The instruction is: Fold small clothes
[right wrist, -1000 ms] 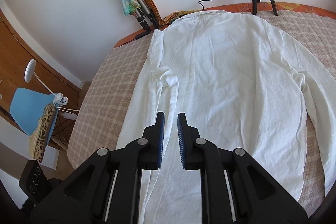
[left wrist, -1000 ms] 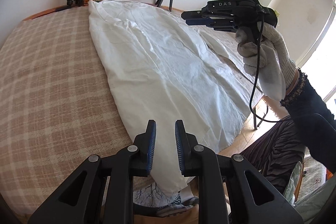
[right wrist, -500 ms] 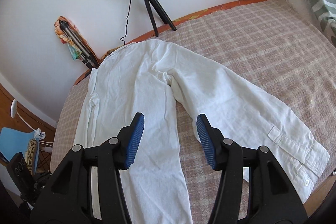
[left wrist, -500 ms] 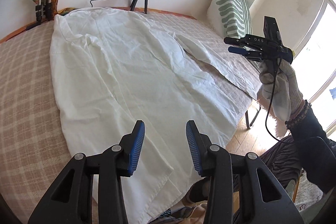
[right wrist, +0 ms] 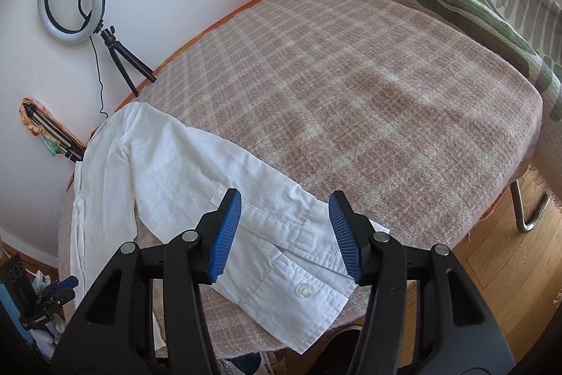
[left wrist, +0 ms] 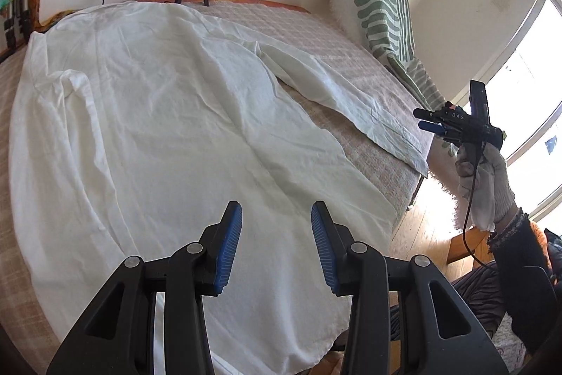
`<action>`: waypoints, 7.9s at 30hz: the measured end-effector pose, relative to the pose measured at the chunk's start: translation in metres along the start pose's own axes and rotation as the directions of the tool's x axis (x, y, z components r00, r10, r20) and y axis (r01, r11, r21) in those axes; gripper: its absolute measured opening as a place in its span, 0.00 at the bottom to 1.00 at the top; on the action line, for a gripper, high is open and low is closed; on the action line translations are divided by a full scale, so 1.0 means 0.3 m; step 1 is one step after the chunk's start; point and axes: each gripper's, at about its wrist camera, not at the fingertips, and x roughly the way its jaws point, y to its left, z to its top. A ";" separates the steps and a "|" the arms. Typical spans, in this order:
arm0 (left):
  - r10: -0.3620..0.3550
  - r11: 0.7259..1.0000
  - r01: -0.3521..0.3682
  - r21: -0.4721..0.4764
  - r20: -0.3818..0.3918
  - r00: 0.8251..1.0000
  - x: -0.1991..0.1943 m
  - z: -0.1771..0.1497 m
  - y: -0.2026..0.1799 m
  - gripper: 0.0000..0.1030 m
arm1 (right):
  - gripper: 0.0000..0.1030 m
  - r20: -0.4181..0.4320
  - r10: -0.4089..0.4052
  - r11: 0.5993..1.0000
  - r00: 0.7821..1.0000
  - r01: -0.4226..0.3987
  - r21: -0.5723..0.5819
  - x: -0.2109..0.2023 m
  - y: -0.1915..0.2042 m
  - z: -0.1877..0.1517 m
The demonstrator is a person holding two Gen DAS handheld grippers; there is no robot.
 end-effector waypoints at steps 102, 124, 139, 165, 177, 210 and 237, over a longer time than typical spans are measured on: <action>-0.148 0.979 0.148 -0.141 0.007 0.989 0.090 -0.174 -0.006 0.03 | 0.03 -0.248 0.023 0.738 0.968 -0.184 -0.649 0.707 1.416 0.077; -0.059 0.998 0.062 -0.026 0.095 0.994 -0.035 -0.155 -0.060 0.08 | 0.27 -0.175 0.427 0.791 0.887 -0.460 -0.404 0.274 0.761 0.006; -0.034 0.972 0.023 0.234 0.044 0.998 0.095 -0.201 -0.332 0.46 | 0.37 -0.314 0.439 0.814 0.842 -0.520 -0.258 0.320 0.437 -0.273; 0.170 0.900 -0.222 0.375 0.168 0.971 0.251 -0.245 -0.498 0.55 | 0.04 -0.380 0.615 0.722 0.691 -0.687 -0.081 0.266 0.356 -0.344; 0.061 0.959 -0.106 0.264 0.174 0.983 0.232 -0.217 -0.405 0.03 | 0.06 -0.366 0.586 0.738 0.723 -0.662 -0.129 0.264 0.378 -0.326; 0.042 0.925 -0.111 0.363 0.192 0.980 0.243 -0.237 -0.484 0.55 | 0.14 -0.458 0.550 0.746 0.698 -0.658 -0.108 0.441 0.469 -0.228; -0.012 1.000 0.007 0.019 0.271 0.962 0.091 -0.155 -0.317 0.05 | 0.49 -0.298 0.655 0.737 0.694 -0.674 0.050 0.504 0.448 -0.018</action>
